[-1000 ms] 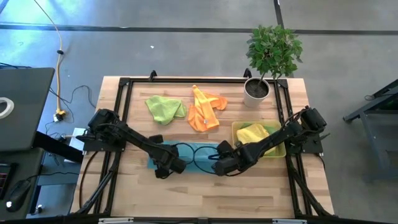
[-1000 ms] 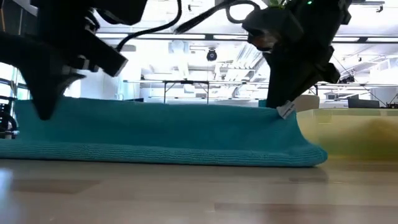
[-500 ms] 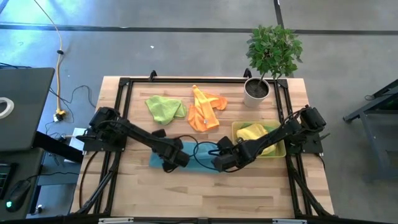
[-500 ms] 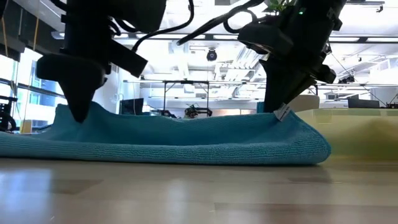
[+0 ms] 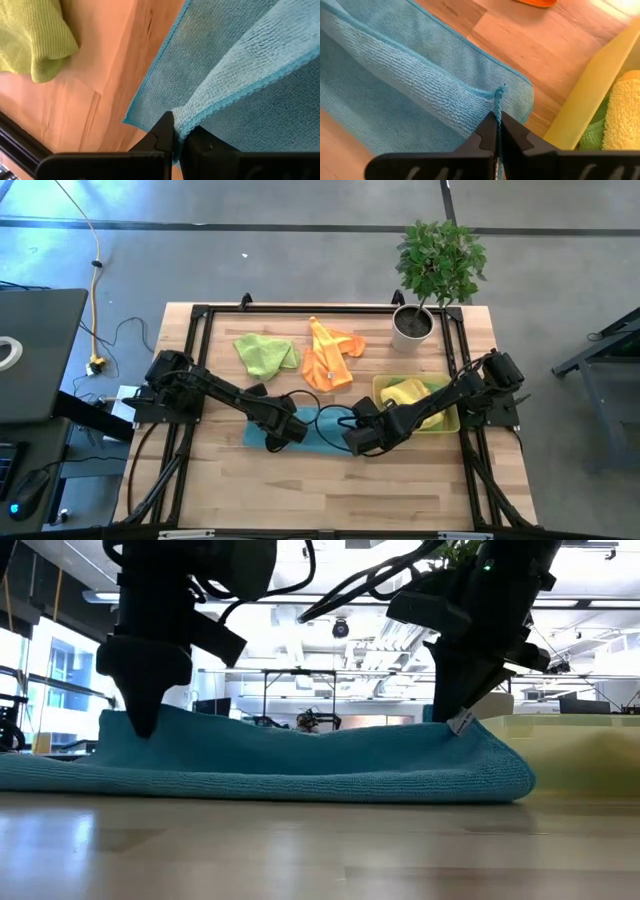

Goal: Fold microfiber towels
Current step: Fold the blue microfiber cloth

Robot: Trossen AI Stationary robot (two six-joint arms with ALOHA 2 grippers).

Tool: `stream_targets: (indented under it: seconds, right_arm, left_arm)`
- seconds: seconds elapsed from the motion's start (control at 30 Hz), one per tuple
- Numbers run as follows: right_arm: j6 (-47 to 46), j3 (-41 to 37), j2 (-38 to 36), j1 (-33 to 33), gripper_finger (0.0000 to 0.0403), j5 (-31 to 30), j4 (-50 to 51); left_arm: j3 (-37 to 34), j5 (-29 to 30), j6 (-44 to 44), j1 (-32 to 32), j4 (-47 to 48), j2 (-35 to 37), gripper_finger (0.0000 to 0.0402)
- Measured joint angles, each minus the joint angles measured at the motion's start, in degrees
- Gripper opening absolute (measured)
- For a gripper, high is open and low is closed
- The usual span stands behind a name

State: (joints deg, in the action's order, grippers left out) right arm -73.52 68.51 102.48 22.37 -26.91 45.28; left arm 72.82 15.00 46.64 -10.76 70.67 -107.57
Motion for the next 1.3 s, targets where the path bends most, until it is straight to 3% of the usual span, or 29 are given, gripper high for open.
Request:
stream_targets:
  seconds: [0.13, 0.37, 0.5, 0.63, 0.8, 0.97, 1.1, 1.3]
  right_arm:
    - [0.06, 0.00, 0.00, 0.00, 0.0012, -1.05, 0.14]
    - [-1.48, 0.00, 0.00, -0.02, 0.0097, -2.14, 3.81]
    - [1.19, 0.00, 0.00, -0.02, 0.0123, -2.11, 0.53]
    - [6.42, 0.00, 0.00, 0.21, 0.0124, -1.77, -6.60]
    - [6.56, 0.00, 0.00, -0.14, 0.0122, -1.68, -7.68]
    - [6.67, 0.00, 0.00, -0.20, 0.0122, 1.04, -7.41]
    - [6.51, 0.00, 0.02, -0.12, 0.0122, 3.46, -7.39]
    - [5.00, 0.00, 0.02, 0.57, 0.0122, 3.45, -7.43]
  left_arm:
    - [0.00, 0.68, -0.08, 0.00, -0.17, 0.00, 0.0006]
    - [0.00, 1.05, 2.60, 0.74, -0.47, 0.00, 0.0036]
    - [0.00, 1.74, 2.68, 1.05, -0.51, 0.00, 0.0052]
    - [0.00, 2.72, 2.70, 1.56, -0.48, 0.00, 0.0055]
    - [0.00, 2.37, 2.37, 2.25, -0.48, 0.00, 0.0060]
    - [-0.04, -5.19, -7.25, 1.73, -0.52, 0.00, 0.0071]
    - [-3.68, -6.85, -14.28, 0.72, -3.64, 0.00, 0.0076]
    - [-10.09, -9.47, -13.05, -0.36, -7.54, 0.00, 0.0070]
